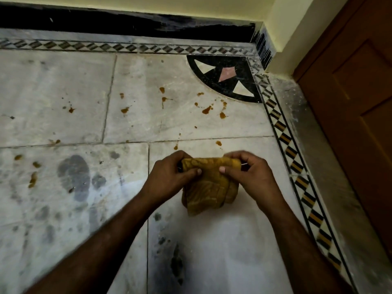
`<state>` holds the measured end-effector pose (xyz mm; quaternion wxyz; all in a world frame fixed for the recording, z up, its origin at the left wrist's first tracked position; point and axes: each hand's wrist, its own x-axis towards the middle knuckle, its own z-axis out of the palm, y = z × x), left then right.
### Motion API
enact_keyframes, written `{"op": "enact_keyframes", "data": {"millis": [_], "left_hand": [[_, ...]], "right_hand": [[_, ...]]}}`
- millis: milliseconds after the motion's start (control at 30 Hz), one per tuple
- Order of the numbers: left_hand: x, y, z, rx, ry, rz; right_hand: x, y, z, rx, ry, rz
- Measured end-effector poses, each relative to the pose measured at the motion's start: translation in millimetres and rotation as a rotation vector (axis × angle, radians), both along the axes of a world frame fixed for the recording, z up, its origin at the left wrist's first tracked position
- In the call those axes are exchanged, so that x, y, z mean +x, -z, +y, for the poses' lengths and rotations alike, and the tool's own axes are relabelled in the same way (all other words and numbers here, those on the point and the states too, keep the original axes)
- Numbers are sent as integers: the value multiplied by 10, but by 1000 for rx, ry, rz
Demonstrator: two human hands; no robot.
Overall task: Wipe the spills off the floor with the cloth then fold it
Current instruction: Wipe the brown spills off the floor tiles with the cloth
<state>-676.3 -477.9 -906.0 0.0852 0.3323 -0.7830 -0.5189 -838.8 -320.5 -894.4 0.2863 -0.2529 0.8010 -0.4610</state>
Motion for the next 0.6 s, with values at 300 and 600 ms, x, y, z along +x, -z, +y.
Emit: {"op": "enact_keyframes", "data": {"millis": [300,600], "left_hand": [[57,926,-70,-438,251,-521],[423,1345,-111,-592,102,-405]], "right_hand": [[396,1349,-508,413,-480,859],[562,1491,-227,480,-347,853]]}}
